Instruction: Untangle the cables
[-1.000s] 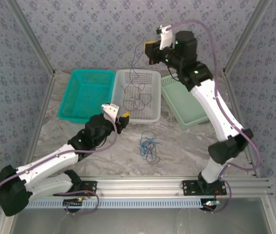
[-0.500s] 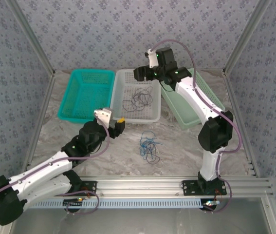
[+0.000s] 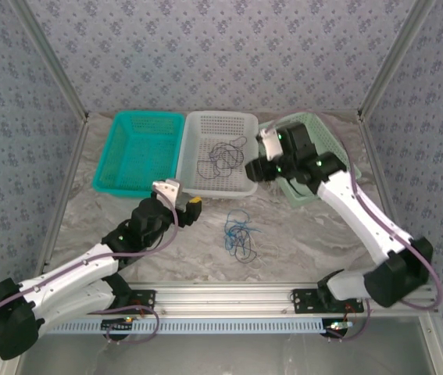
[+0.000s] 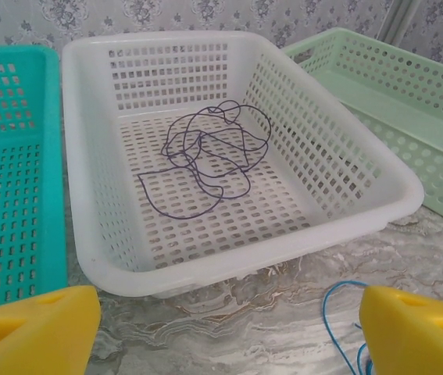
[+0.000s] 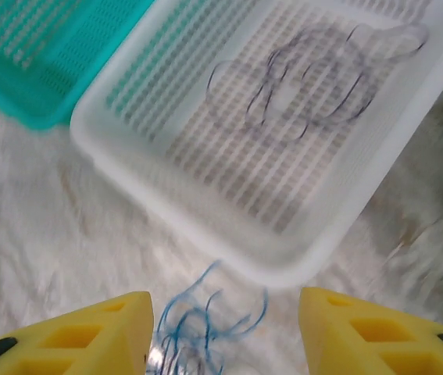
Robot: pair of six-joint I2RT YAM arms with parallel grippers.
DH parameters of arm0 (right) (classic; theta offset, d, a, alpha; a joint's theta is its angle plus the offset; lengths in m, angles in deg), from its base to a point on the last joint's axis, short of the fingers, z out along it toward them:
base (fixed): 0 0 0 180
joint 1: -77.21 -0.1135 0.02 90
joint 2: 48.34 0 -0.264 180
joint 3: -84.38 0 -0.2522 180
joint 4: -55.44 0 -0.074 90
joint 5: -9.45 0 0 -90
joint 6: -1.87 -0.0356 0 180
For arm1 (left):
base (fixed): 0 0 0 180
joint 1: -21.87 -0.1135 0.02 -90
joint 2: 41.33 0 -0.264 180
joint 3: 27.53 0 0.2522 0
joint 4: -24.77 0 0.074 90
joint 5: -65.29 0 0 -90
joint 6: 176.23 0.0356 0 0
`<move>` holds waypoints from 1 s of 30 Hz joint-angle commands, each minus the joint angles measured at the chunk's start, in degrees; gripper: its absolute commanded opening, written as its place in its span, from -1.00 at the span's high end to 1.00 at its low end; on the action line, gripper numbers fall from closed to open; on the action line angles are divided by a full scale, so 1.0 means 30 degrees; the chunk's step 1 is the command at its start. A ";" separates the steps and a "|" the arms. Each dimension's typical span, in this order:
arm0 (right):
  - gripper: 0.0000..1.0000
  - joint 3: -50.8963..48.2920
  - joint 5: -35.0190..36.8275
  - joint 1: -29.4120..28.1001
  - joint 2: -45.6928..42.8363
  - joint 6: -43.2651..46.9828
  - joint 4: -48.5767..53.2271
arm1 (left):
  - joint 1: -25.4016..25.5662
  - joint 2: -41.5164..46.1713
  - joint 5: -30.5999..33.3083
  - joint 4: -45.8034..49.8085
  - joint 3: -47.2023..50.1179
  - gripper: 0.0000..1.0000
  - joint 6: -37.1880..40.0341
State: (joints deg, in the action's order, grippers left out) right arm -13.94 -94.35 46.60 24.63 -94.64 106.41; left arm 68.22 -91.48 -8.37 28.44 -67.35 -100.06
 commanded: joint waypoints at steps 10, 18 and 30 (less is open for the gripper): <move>0.00 -0.4568 0.0470 -0.4351 0.1436 -0.2341 -0.1440 | -0.0185 -0.0634 0.0079 -0.0307 -0.0431 -0.80 -0.1188; 0.20 -0.5347 0.0324 -0.5054 0.2137 -0.2798 -0.2326 | -0.0185 -0.0596 -0.0056 -0.0322 -0.0334 -0.82 -0.1581; 0.77 -0.5326 0.0573 -0.5604 0.2958 -0.2673 -0.2225 | -0.0185 -0.0540 -0.0136 -0.0295 -0.0365 -0.83 -0.1779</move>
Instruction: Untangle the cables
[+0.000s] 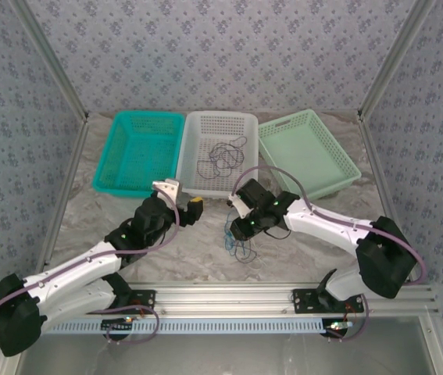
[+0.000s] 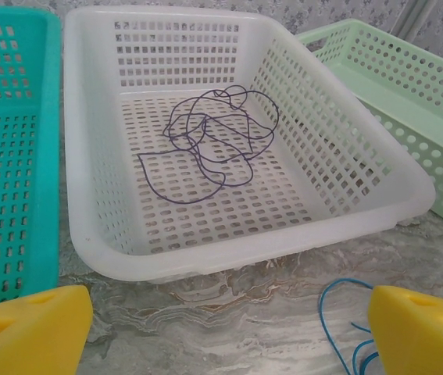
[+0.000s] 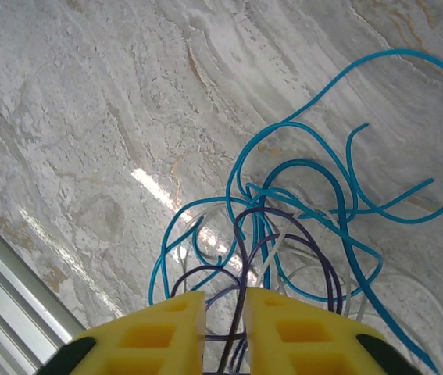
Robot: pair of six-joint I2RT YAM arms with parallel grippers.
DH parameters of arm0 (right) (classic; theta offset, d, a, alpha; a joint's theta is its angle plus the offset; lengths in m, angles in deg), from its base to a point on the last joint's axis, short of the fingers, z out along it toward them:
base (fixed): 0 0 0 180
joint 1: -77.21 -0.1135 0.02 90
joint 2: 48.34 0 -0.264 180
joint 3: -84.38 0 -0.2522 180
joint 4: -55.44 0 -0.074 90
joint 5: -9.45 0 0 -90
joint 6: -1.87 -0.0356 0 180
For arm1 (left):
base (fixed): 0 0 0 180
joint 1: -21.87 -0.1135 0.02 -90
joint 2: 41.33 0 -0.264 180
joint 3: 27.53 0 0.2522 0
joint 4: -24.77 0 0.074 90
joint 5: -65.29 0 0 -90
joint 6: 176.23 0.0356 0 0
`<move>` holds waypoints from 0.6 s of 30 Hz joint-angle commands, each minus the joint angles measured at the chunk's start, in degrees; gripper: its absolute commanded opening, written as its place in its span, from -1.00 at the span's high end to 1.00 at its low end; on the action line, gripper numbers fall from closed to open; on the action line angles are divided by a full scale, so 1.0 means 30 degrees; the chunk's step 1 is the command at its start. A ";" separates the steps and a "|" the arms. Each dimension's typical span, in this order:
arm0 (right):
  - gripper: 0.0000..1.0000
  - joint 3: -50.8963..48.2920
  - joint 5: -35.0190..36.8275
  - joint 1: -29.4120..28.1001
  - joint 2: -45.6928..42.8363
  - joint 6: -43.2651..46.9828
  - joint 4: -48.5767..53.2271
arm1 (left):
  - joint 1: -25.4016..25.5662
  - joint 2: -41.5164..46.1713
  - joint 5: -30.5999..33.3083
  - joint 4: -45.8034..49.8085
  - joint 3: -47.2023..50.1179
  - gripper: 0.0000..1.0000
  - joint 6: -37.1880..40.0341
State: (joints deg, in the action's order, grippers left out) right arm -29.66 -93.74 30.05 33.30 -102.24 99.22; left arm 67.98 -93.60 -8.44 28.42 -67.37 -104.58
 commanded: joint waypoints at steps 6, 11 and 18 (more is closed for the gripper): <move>1.00 0.0026 0.1022 -0.0160 -0.2222 -0.0307 -0.0012 | -0.0105 0.0252 -0.0386 -0.0285 -0.0357 -0.84 -0.0388; 1.00 0.0628 0.0646 -0.0013 -0.5163 -0.0190 0.0012 | -0.0039 0.0087 -0.2151 -0.1303 -0.0185 -0.83 -0.0087; 1.00 0.1070 0.0925 0.0332 -0.7873 -0.0378 -0.0296 | 0.0874 -0.0370 -0.5316 -0.4076 0.0025 -0.78 0.1350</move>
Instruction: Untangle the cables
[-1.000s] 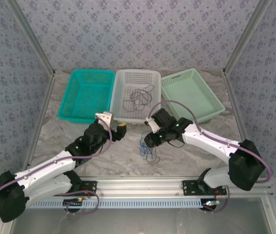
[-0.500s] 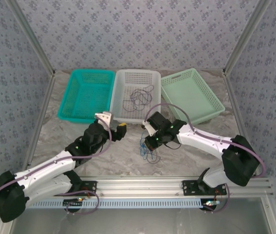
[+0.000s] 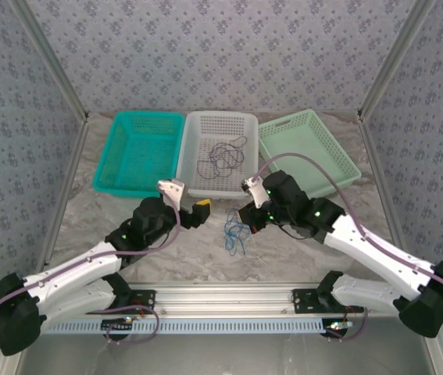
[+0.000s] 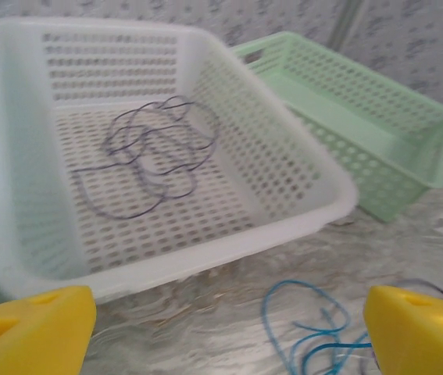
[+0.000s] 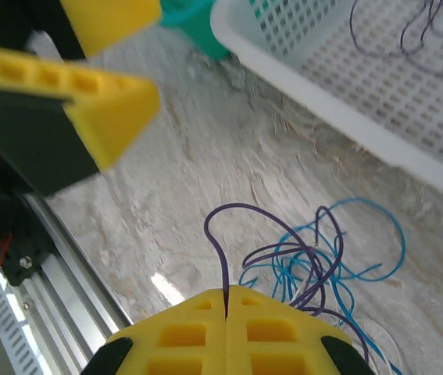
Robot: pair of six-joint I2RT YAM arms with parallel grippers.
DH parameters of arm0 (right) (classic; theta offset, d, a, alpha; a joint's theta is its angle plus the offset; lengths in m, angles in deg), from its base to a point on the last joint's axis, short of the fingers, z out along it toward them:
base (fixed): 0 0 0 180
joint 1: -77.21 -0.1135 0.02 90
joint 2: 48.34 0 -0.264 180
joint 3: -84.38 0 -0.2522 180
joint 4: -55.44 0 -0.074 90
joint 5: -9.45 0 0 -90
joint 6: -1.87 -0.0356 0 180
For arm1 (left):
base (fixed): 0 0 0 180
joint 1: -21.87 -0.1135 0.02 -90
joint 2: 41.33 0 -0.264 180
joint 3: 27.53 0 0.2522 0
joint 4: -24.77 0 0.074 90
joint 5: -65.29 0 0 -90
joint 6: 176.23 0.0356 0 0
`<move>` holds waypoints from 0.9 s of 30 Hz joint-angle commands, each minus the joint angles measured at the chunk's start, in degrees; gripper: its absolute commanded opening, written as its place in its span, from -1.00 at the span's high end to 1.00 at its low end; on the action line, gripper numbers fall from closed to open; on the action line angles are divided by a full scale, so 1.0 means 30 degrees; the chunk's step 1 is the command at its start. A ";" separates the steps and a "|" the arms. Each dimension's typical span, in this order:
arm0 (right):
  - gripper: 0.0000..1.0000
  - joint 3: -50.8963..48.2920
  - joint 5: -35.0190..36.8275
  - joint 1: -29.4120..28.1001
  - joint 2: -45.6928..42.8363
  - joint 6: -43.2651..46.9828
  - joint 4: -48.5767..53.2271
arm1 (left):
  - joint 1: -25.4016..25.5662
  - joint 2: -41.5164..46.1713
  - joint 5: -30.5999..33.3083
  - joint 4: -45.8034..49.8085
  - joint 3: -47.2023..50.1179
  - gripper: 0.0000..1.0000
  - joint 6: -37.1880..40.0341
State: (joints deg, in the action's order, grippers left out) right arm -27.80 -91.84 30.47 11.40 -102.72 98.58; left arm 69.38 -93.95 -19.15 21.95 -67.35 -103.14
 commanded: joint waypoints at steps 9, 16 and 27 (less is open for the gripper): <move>1.00 0.0423 -0.0295 0.0688 -0.1336 -0.0873 -0.1535 | 0.1842 -0.1823 -0.2587 -0.4132 -0.0192 -0.76 0.1384; 1.00 0.0147 -0.1159 0.0726 -0.1337 -0.1432 -0.2498 | 0.2408 -0.3311 -0.1957 -0.5550 -0.0733 -0.75 0.1503; 1.00 -0.0022 -0.1756 0.0727 -0.1366 -0.2022 -0.3266 | 0.2652 -0.4959 -0.0408 -0.7637 -0.1712 -0.76 0.1709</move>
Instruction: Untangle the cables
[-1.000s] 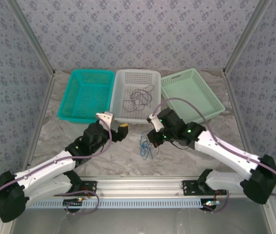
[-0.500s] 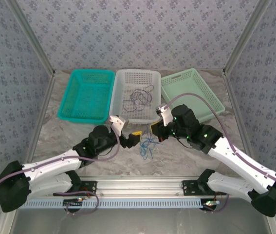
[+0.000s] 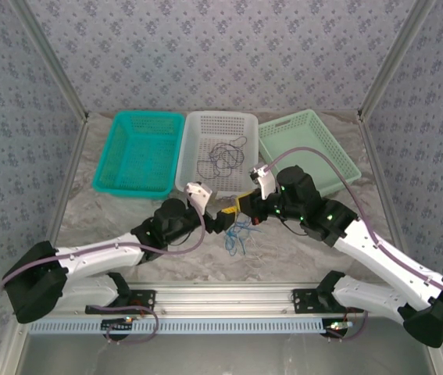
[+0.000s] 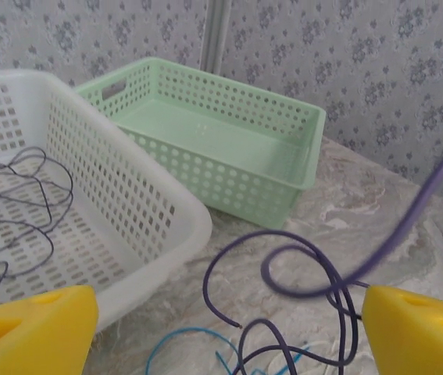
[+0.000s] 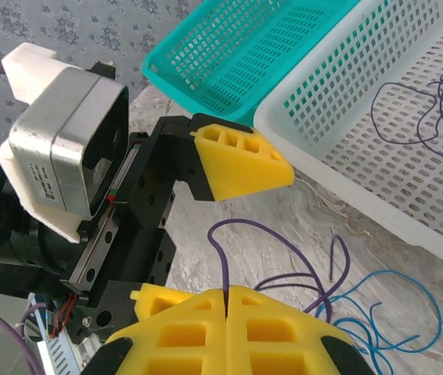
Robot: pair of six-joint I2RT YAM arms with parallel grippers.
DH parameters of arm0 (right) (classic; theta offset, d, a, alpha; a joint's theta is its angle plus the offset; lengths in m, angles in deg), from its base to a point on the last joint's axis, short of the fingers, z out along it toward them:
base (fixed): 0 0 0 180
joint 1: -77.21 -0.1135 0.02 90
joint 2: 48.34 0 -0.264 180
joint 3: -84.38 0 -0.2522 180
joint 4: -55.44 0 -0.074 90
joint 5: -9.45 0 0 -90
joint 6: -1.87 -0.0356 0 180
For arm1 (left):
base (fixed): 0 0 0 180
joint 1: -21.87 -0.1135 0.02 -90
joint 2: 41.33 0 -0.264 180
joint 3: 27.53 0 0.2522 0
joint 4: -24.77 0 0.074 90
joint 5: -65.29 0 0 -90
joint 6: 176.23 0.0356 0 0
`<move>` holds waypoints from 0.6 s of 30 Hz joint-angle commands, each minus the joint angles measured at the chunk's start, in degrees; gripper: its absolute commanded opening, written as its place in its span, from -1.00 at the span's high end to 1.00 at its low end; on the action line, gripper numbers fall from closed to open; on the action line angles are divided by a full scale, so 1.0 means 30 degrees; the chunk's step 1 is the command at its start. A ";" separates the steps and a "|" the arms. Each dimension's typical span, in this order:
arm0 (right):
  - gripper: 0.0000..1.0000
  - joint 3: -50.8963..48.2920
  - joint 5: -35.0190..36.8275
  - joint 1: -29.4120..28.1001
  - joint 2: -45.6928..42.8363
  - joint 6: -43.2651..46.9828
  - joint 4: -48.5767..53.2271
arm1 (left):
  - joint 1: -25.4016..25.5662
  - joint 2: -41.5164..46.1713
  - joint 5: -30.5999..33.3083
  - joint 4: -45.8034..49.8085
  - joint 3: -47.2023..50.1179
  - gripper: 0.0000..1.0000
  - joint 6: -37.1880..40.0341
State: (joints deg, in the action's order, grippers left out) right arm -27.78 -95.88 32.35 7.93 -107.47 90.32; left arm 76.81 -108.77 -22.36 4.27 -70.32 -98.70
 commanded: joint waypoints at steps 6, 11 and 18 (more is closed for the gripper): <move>1.00 -0.0011 -0.0866 0.0100 -0.0212 -0.0583 -0.0778 | 0.0174 0.0113 0.1627 -0.1617 -0.0911 -0.78 0.0340; 1.00 0.0014 -0.1330 0.0041 -0.0093 -0.0697 -0.1079 | 0.0174 -0.0399 0.1596 -0.2271 -0.1192 -0.79 0.0377; 1.00 0.0002 -0.2182 -0.0187 -0.0183 -0.1024 -0.1792 | 0.0174 -0.2005 0.1819 -0.1002 -0.2871 -0.80 0.0498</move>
State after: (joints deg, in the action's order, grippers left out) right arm -27.78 -99.47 32.35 7.93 -109.37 86.89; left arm 77.03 -113.03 -18.19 0.93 -74.89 -97.79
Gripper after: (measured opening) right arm 0.059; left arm 0.900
